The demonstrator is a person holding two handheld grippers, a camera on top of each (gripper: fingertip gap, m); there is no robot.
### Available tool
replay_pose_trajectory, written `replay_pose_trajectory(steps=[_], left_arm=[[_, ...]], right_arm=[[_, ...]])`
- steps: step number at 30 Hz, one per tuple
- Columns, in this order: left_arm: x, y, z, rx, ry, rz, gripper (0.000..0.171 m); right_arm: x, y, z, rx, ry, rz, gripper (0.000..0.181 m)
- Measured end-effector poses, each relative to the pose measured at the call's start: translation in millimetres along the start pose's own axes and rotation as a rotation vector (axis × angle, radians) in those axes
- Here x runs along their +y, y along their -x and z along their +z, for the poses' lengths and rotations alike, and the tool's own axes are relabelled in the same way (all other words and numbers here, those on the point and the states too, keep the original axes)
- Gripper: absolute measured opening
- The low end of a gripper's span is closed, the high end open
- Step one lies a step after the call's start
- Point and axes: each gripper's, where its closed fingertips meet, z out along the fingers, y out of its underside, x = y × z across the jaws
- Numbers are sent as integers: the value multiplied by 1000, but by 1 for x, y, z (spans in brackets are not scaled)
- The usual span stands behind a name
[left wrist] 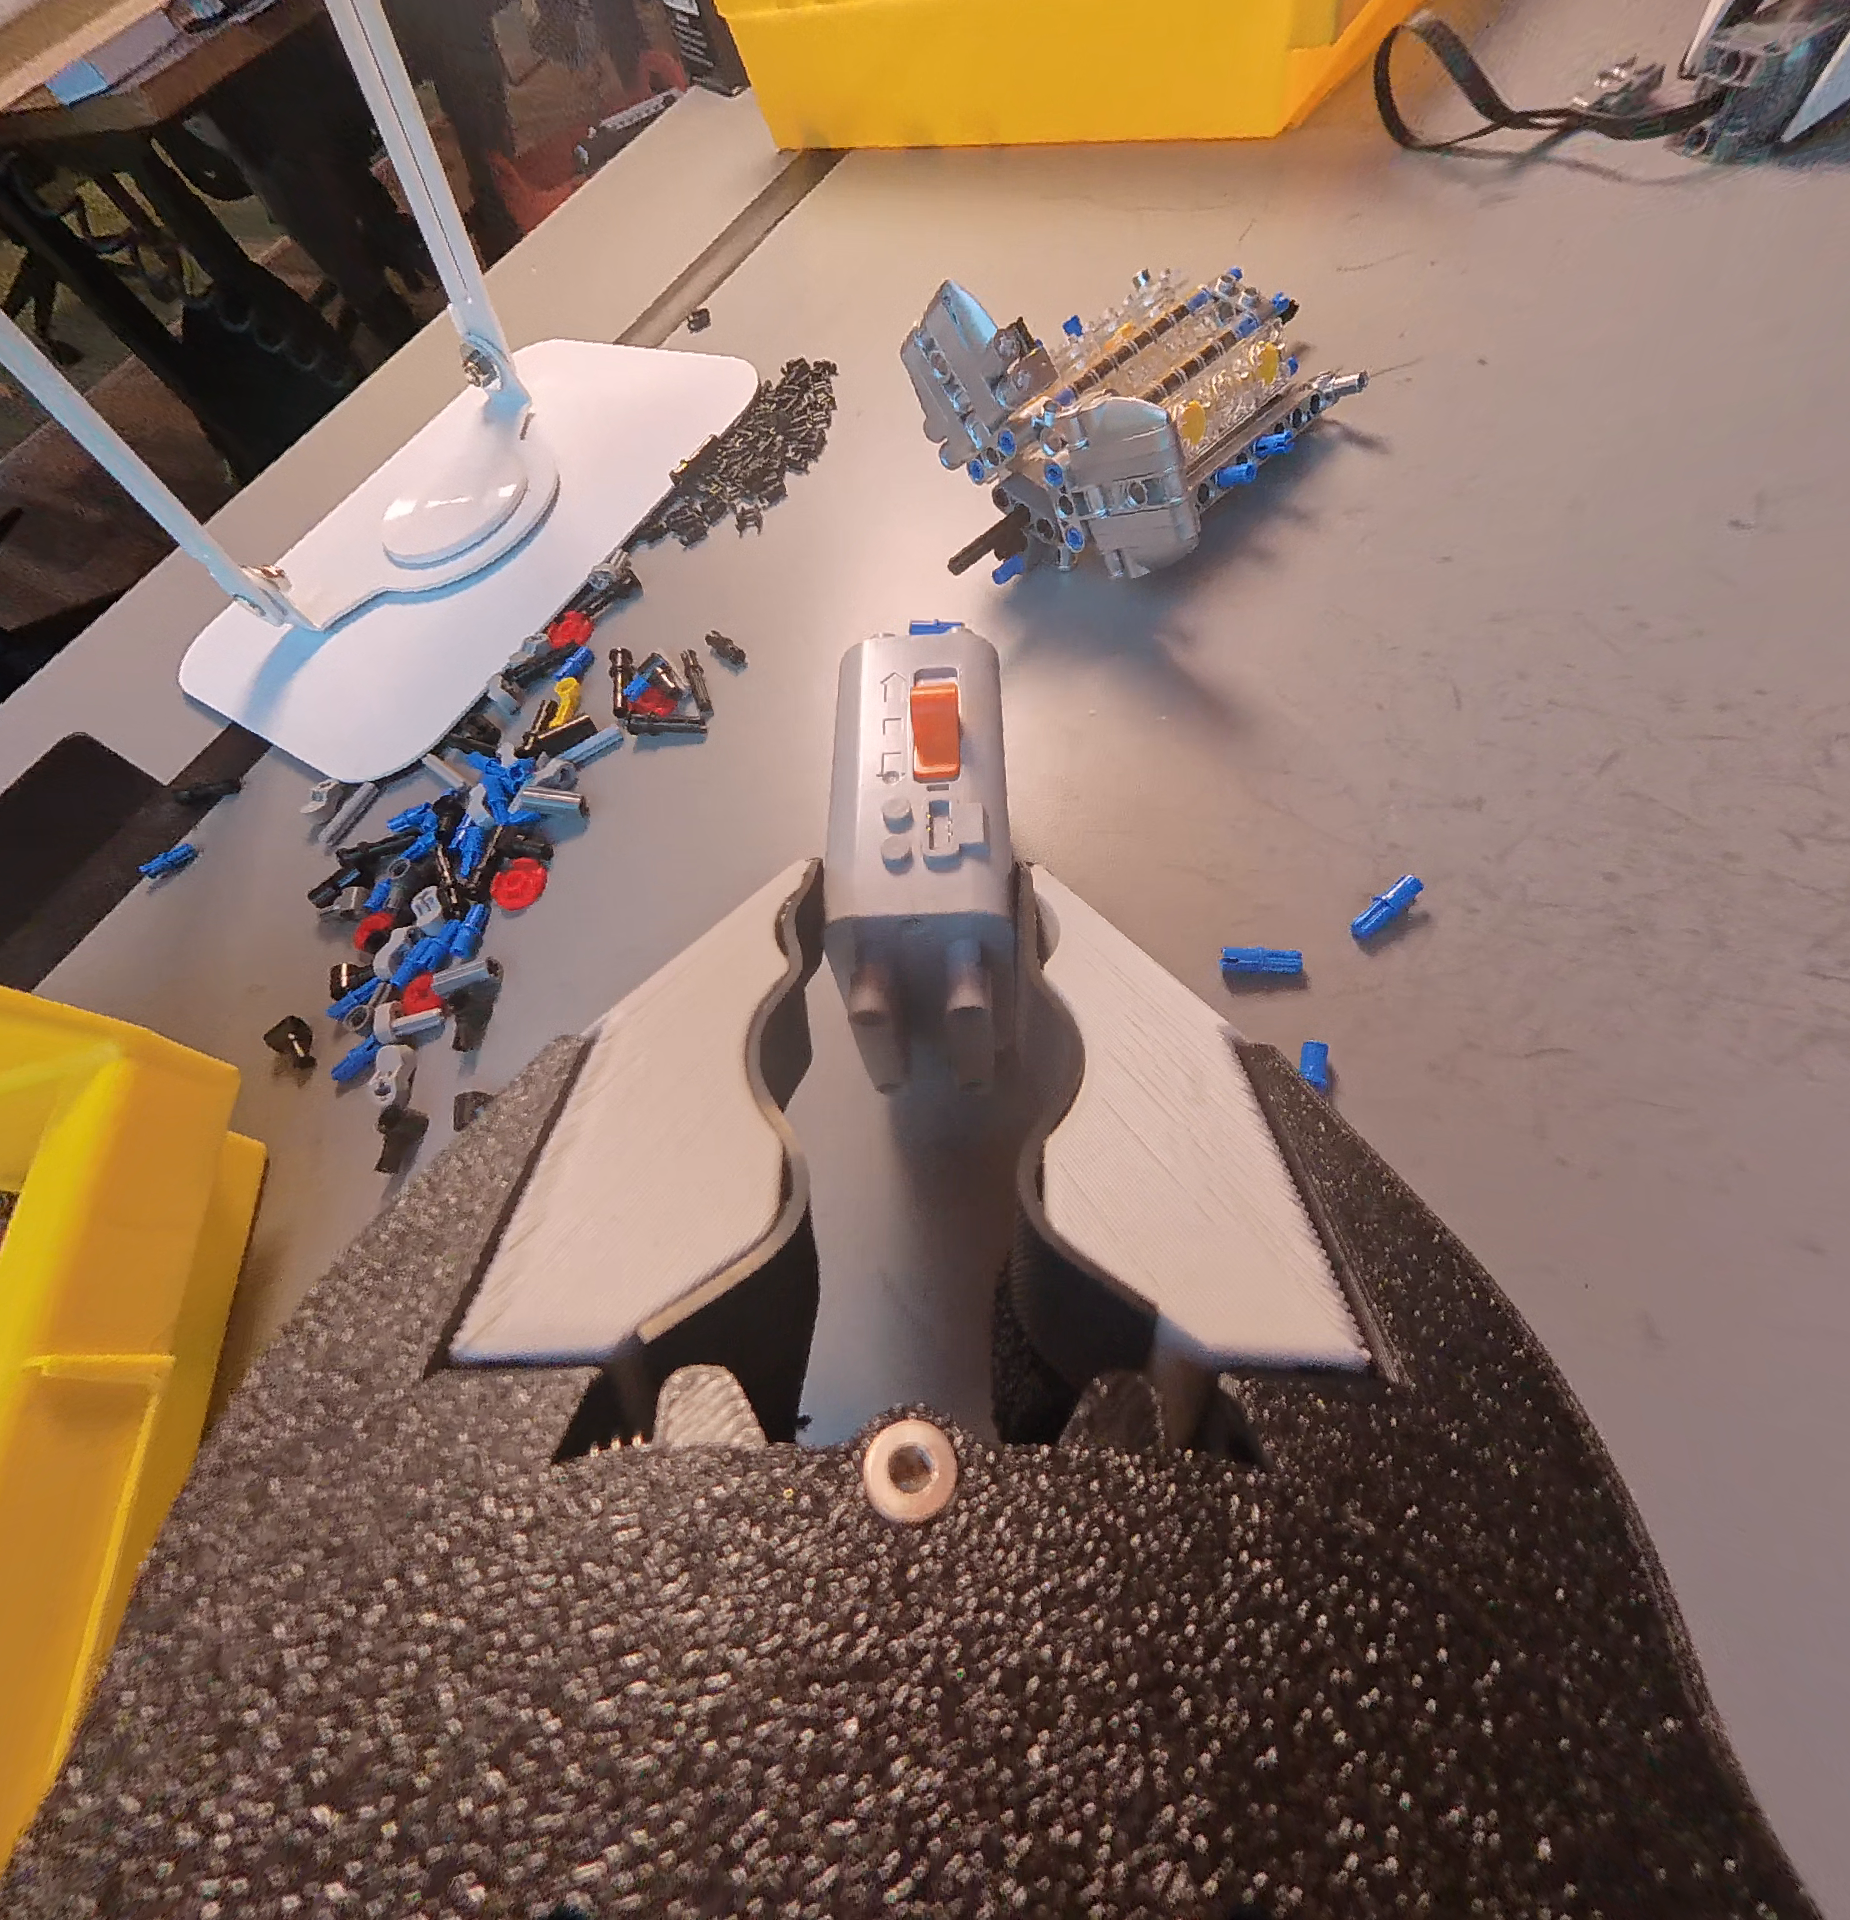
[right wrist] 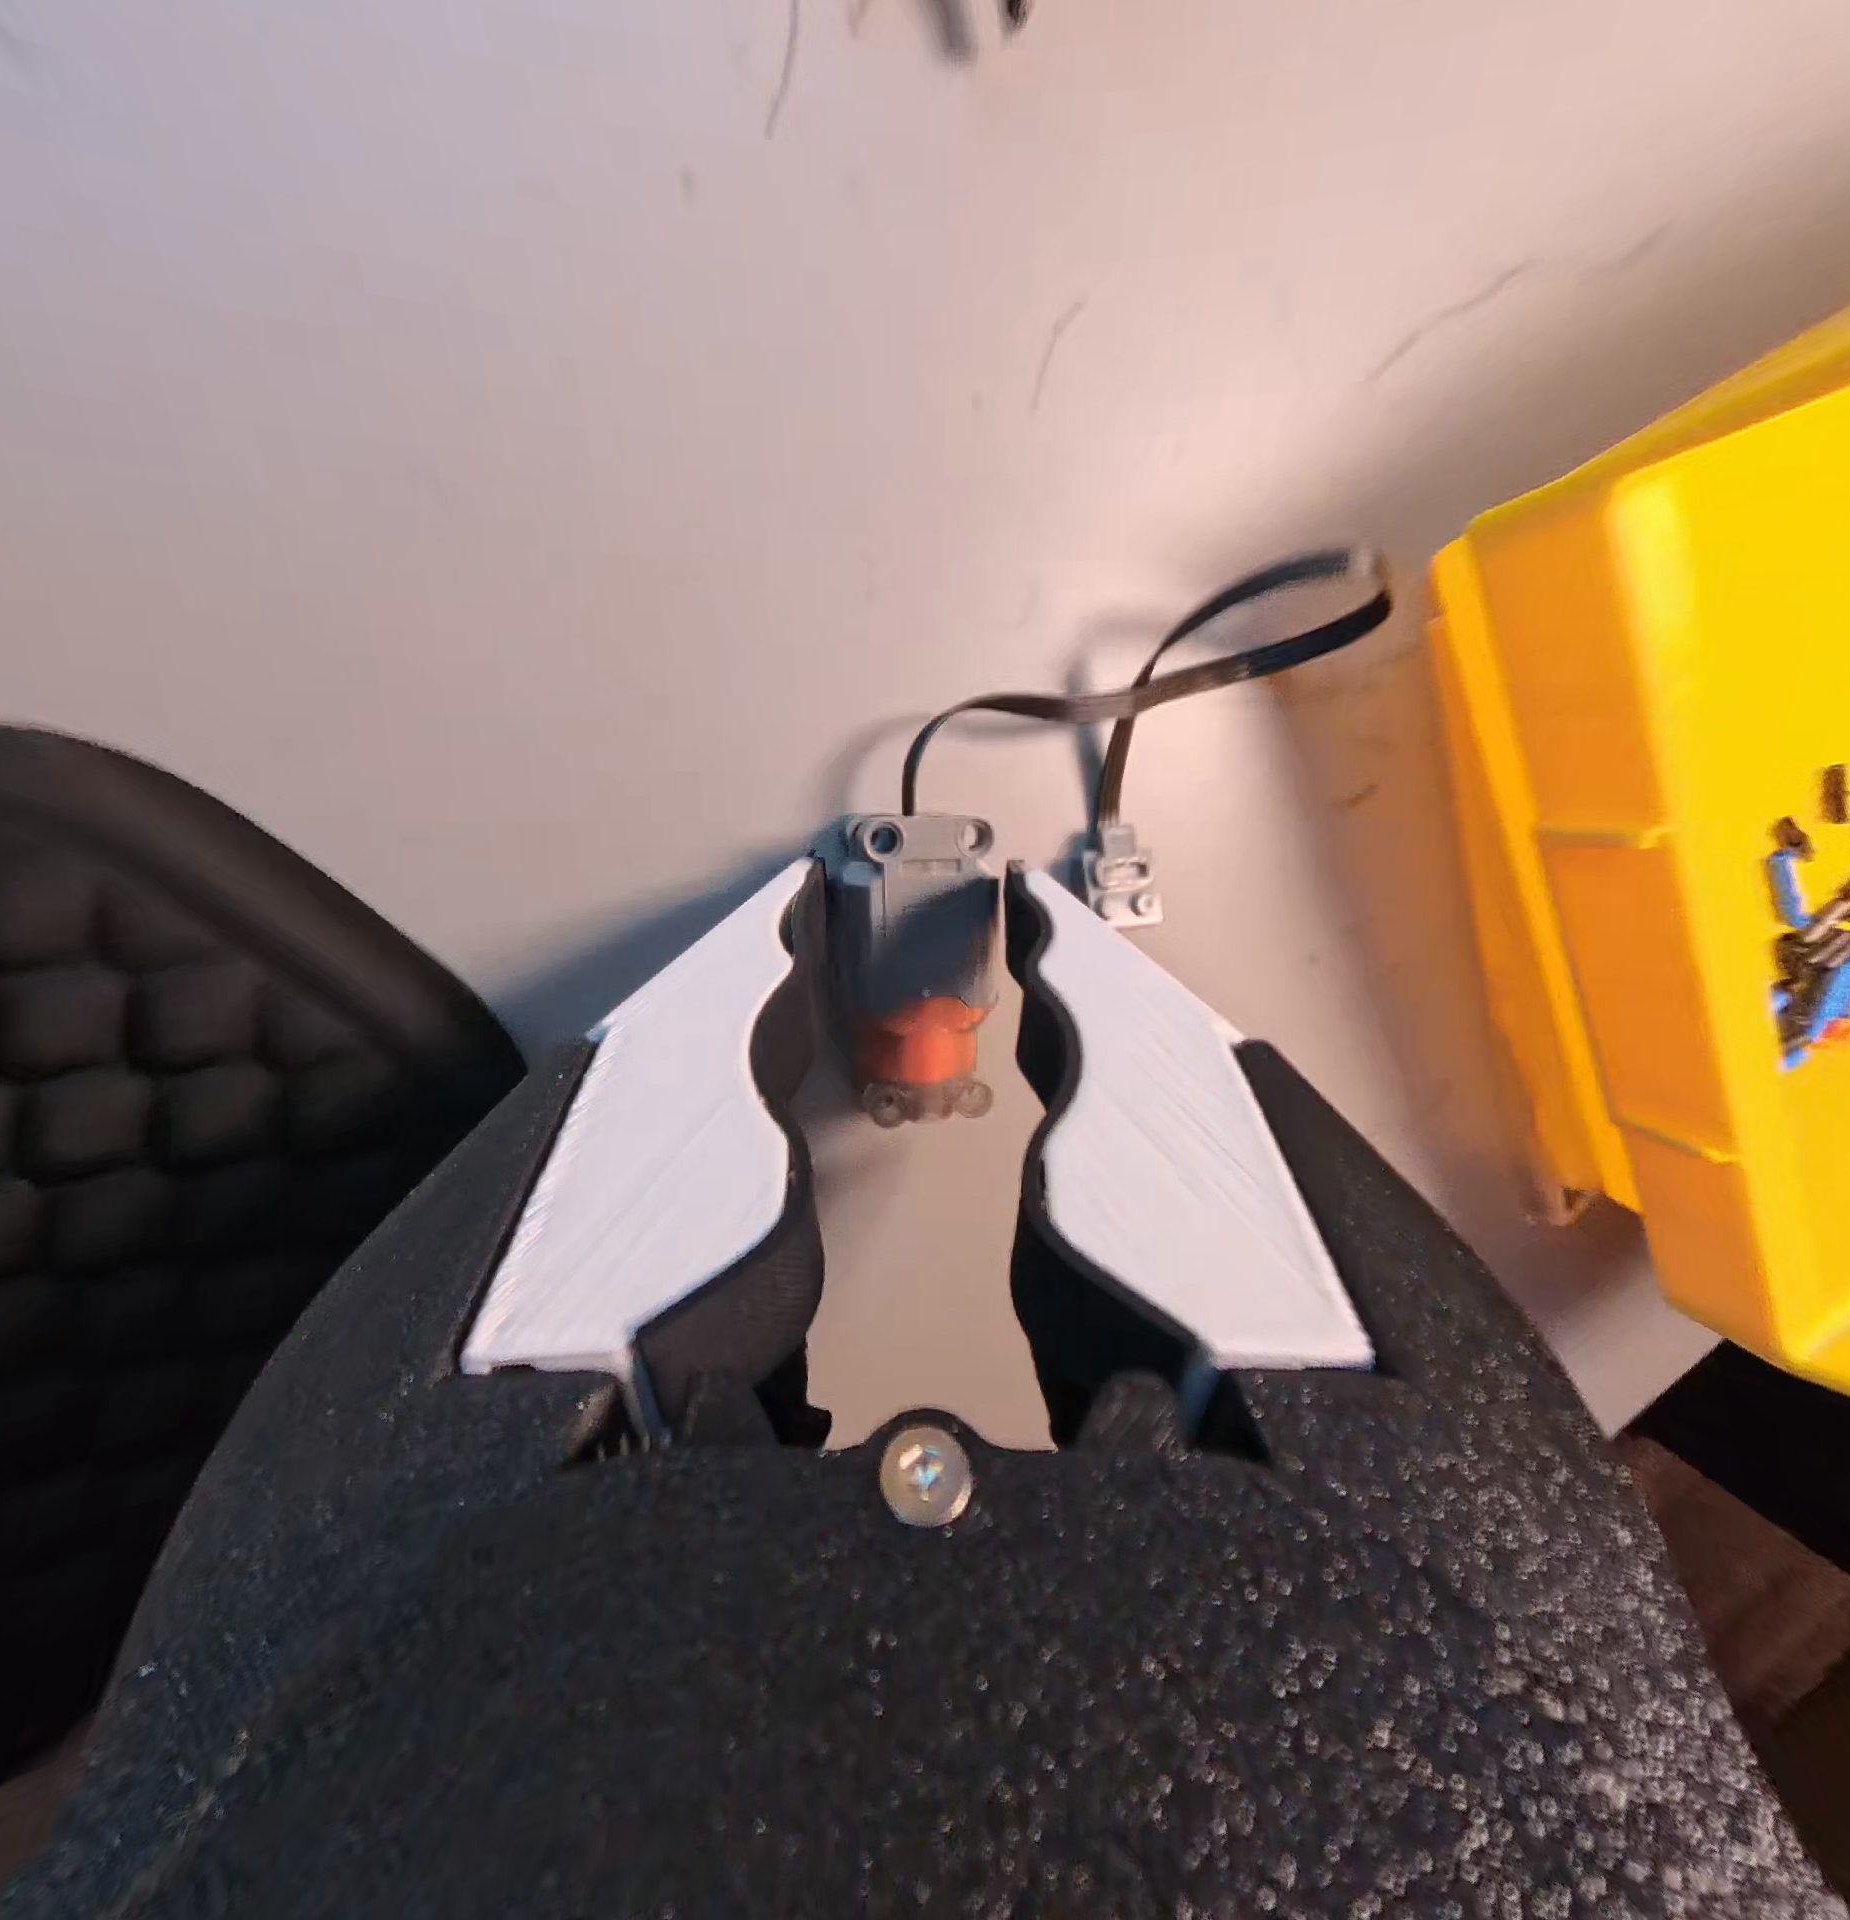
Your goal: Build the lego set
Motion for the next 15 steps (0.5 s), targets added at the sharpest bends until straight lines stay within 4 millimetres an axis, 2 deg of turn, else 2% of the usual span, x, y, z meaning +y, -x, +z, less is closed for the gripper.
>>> replay_pose_trajectory(steps=[4, 6, 8, 10, 13, 15], left_arm=[[2, -2, 0, -5, 8, 25, 34], [1, -3, 0, 2, 2, 36, 34], [1, -4, 0, 5, -2, 50, 34], [1, -4, 0, 6, -5, 62, 34], [1, -5, -1, 10, -9, 75, 34], [2, -7, -1, 15, -13, 105, 34]], right_arm=[[-17, -21, -18, 85, -39, 25, 50], [-42, -23, -30, 110, -113, 18, 53], [-75, -15, -36, 95, -217, -8, 54], [-106, 1, -33, 65, -300, -61, 54], [-150, 19, -20, 9, -414, -103, 54], [-175, 24, -7, -19, -463, -107, 59]])
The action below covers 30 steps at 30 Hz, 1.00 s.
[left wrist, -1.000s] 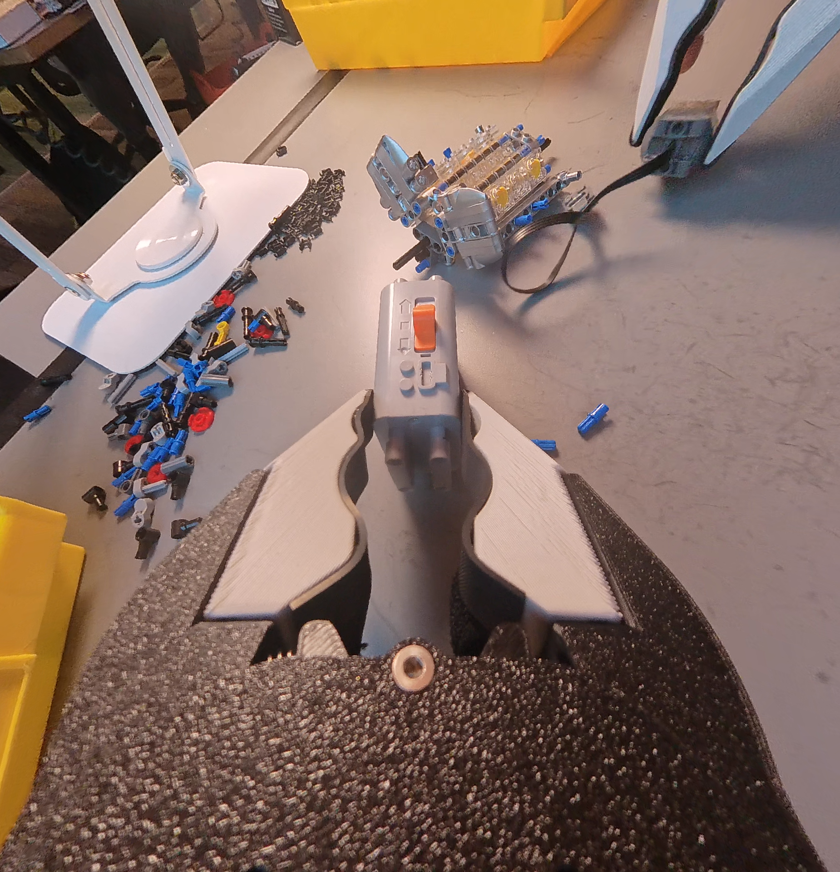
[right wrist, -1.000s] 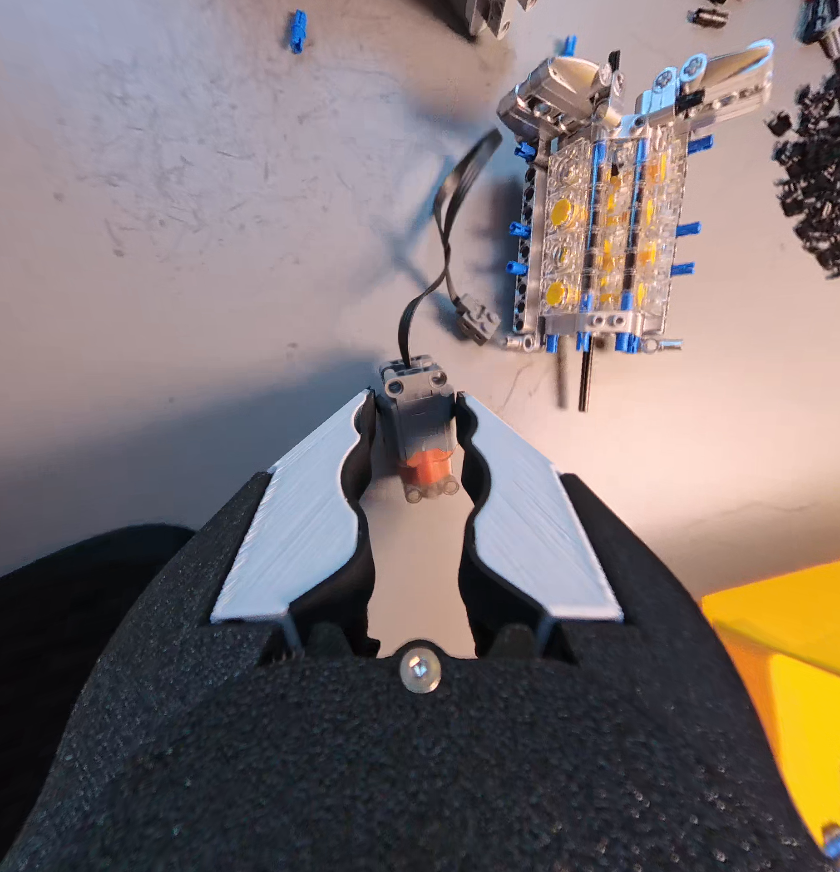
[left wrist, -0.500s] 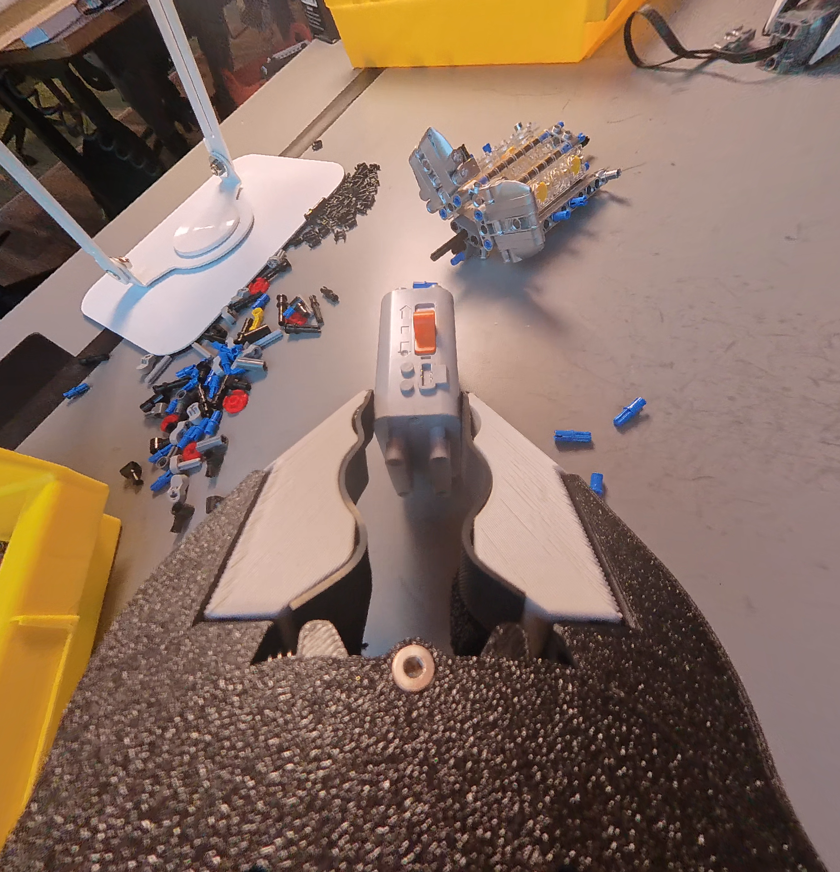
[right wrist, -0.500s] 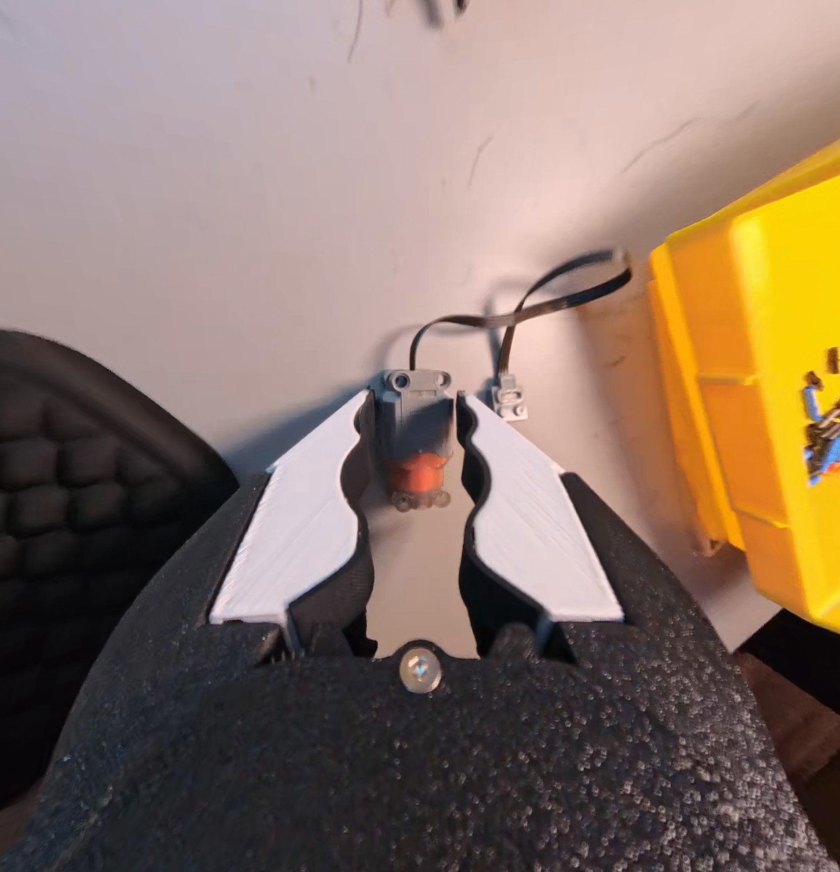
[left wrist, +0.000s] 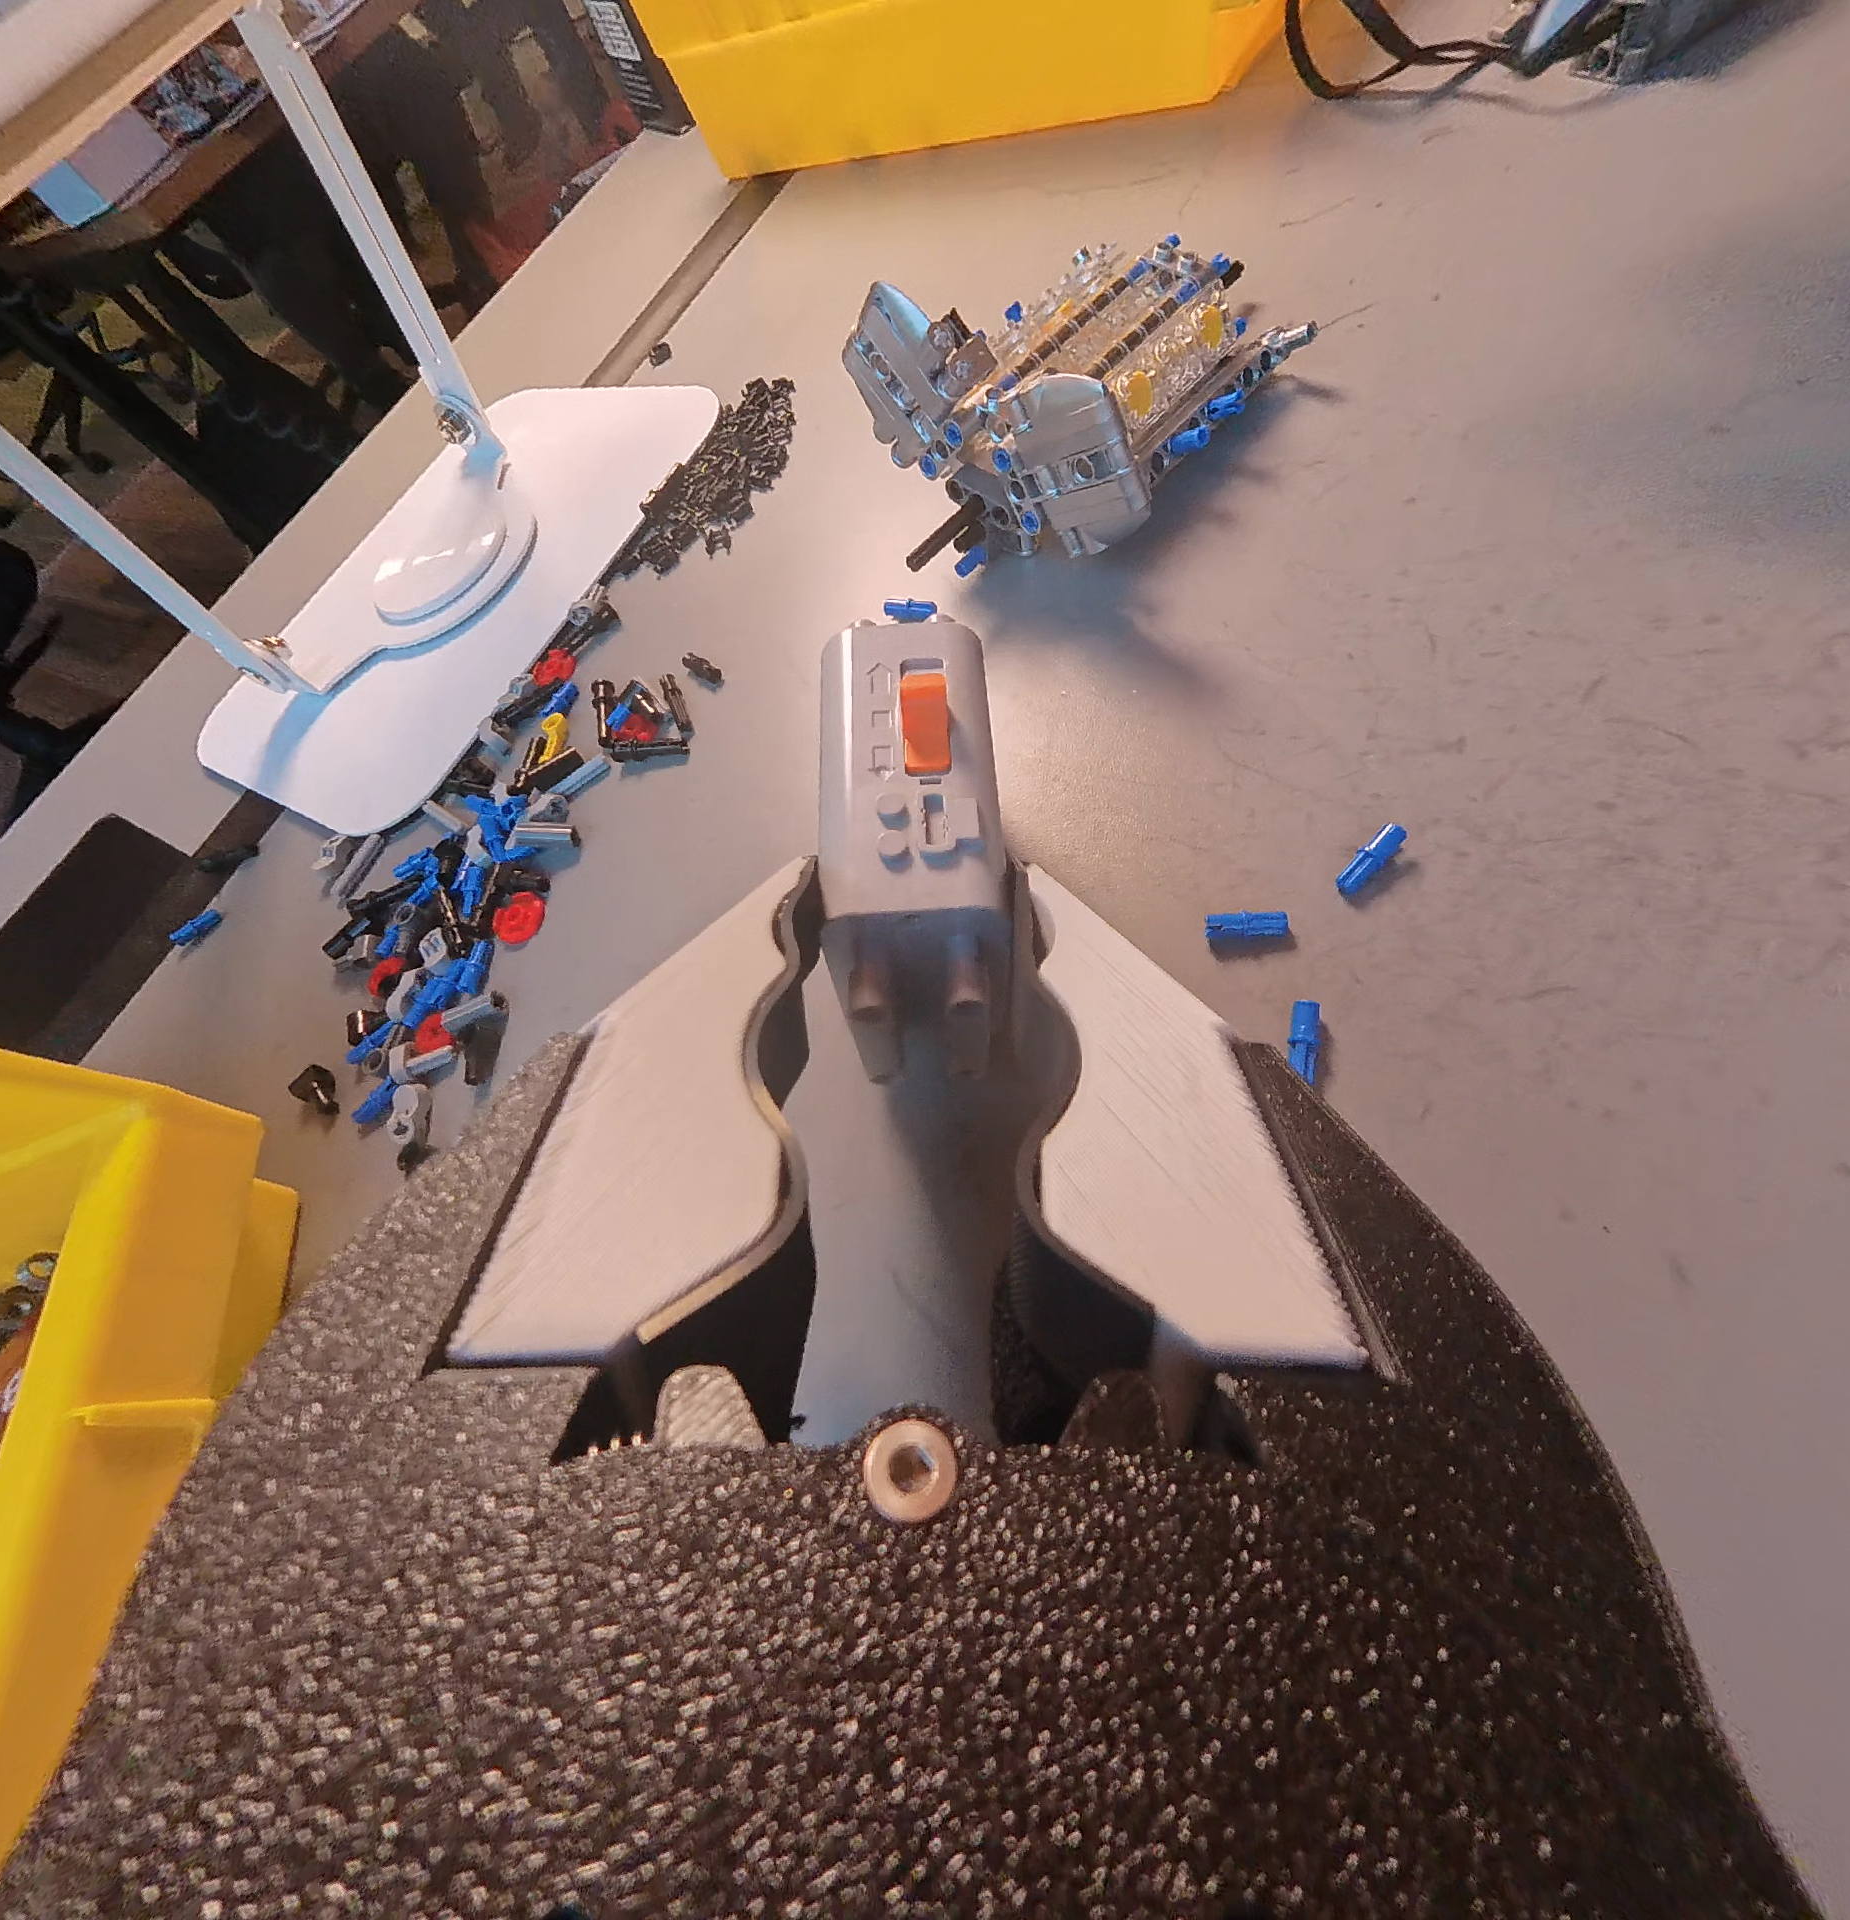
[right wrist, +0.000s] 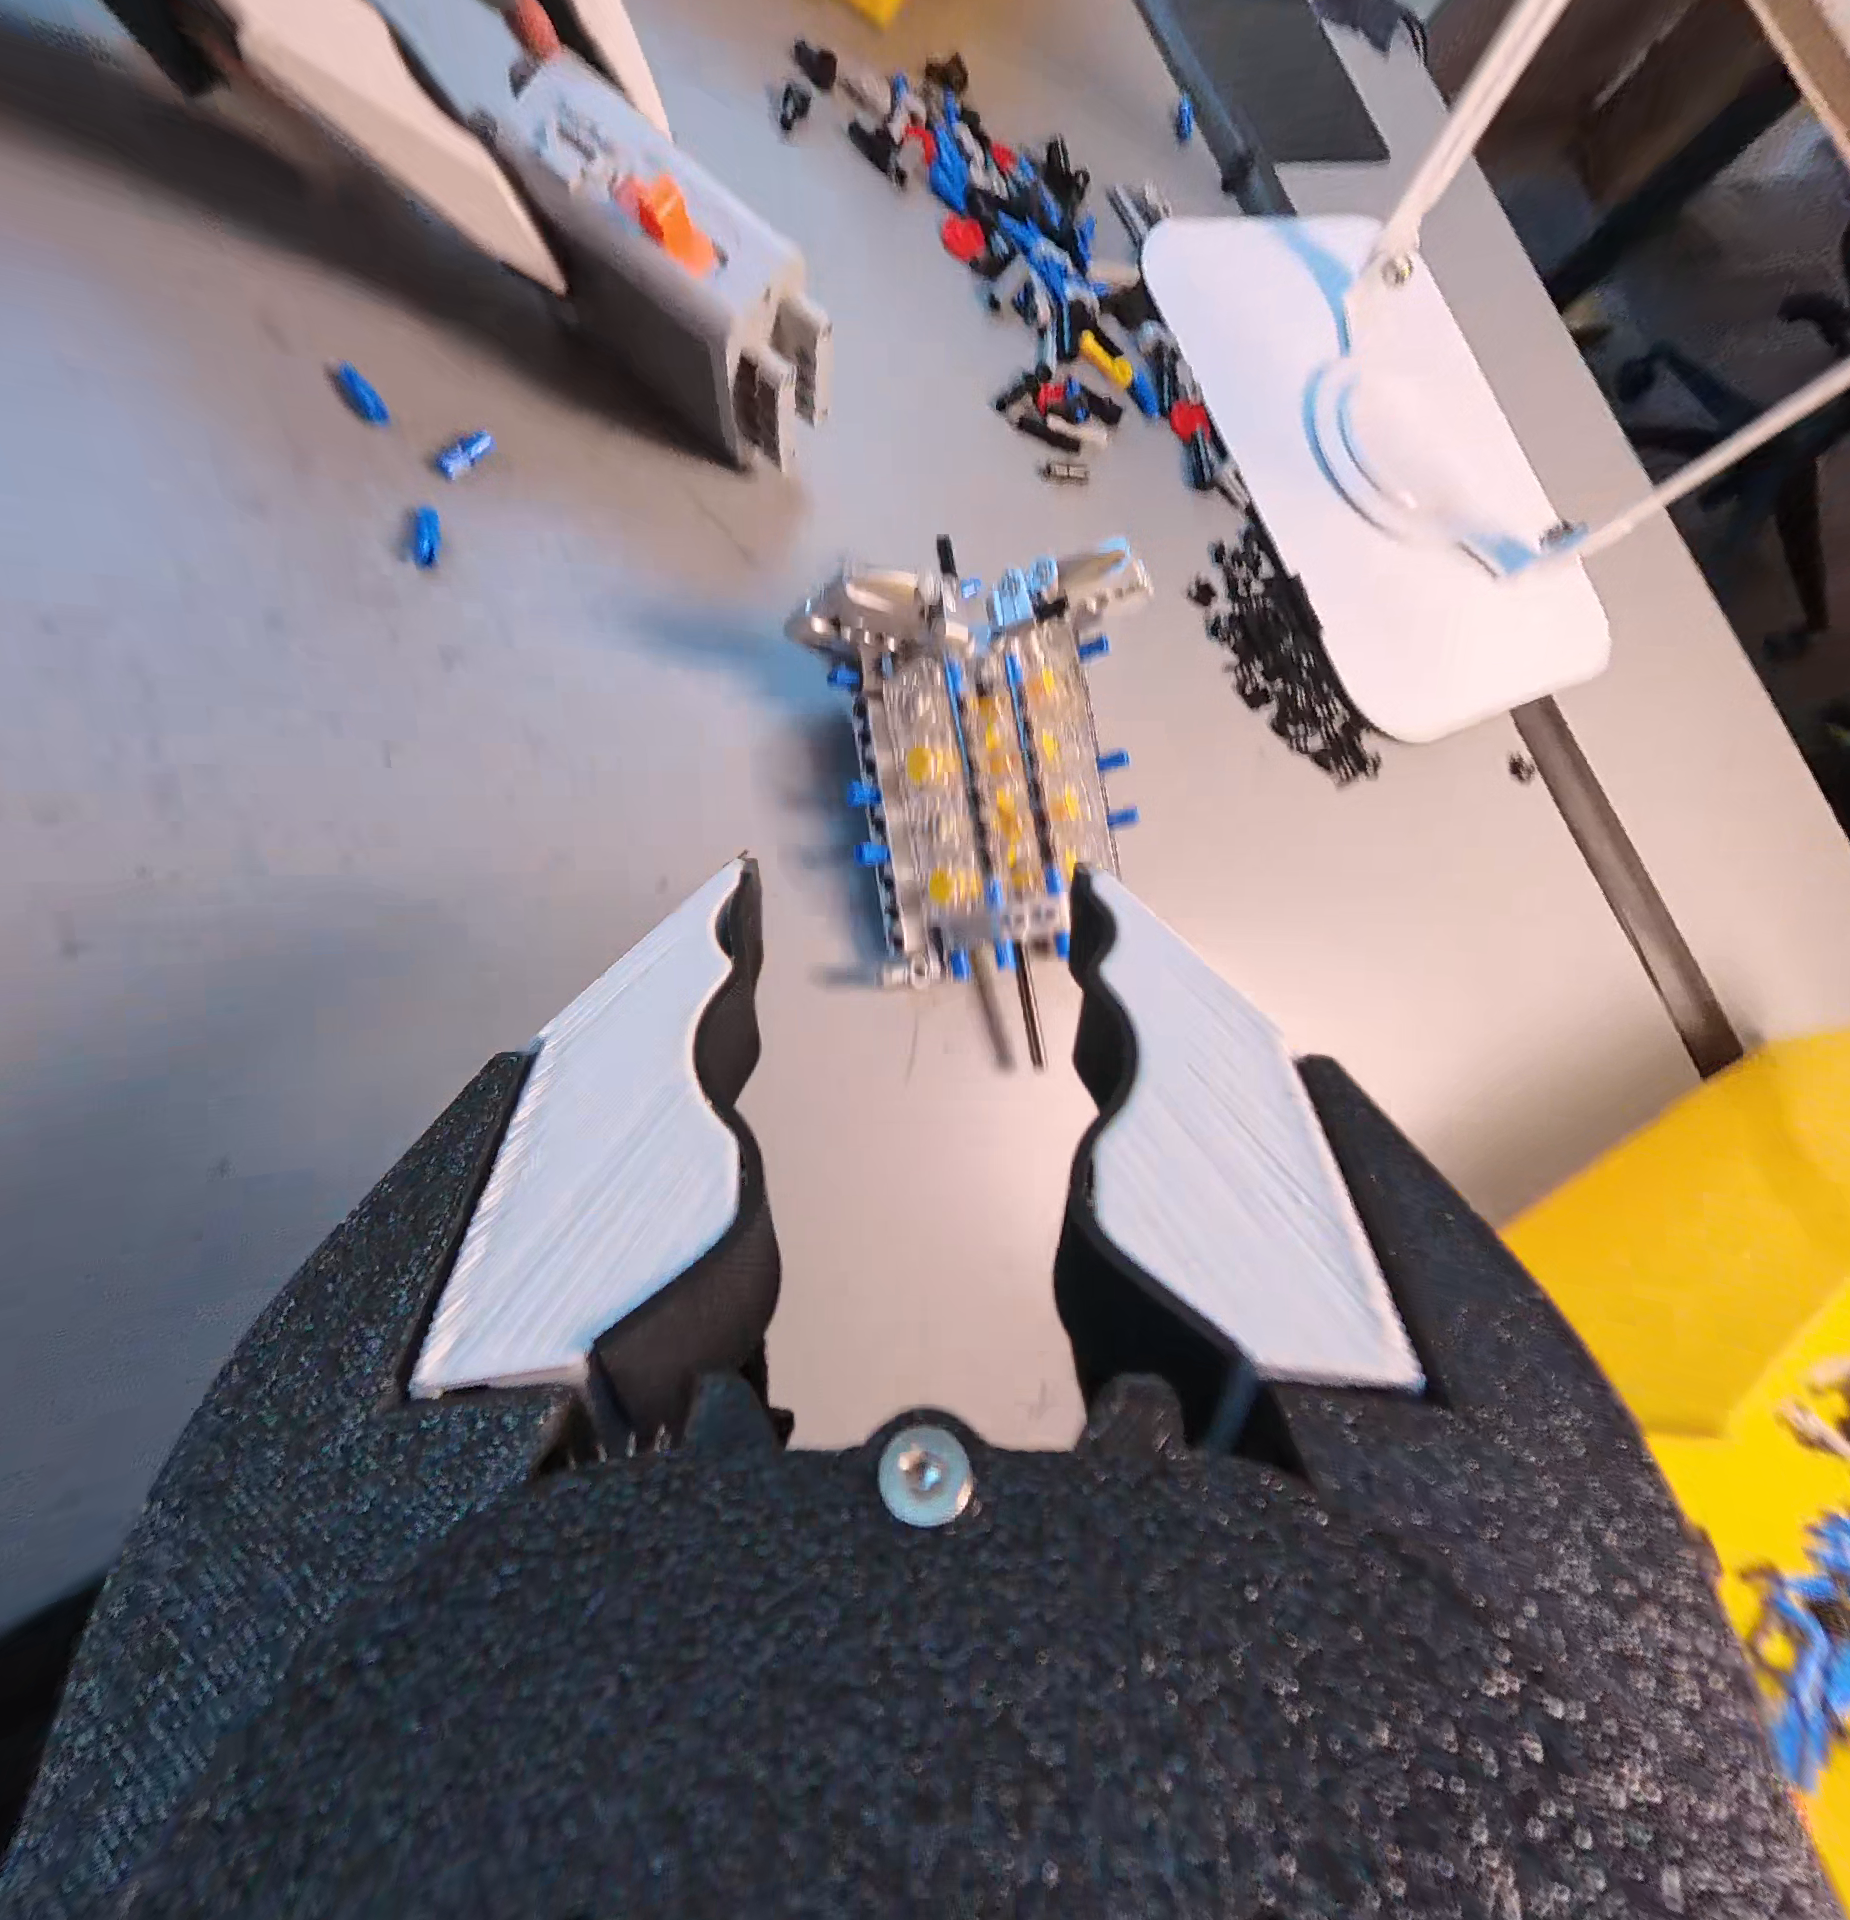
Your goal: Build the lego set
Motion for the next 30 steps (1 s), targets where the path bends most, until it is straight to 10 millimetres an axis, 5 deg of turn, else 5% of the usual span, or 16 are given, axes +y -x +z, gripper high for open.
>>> replay_pose_trajectory(steps=[4, 8, 14, 30], left_arm=[[2, -7, -2, 8, -17, 152, 34], [2, -11, -3, 0, -20, 264, 34], [1, -15, -3, -2, -25, 330, 35], [-3, 11, -13, 36, -71, -77, 44]], right_arm=[[-35, 3, 37, -41, -103, 5, 62], [-77, 39, 66, -145, -209, -114, 56], [-87, 63, 118, -43, -139, -443, 45], [-76, 56, 115, 153, -138, -608, 35]])
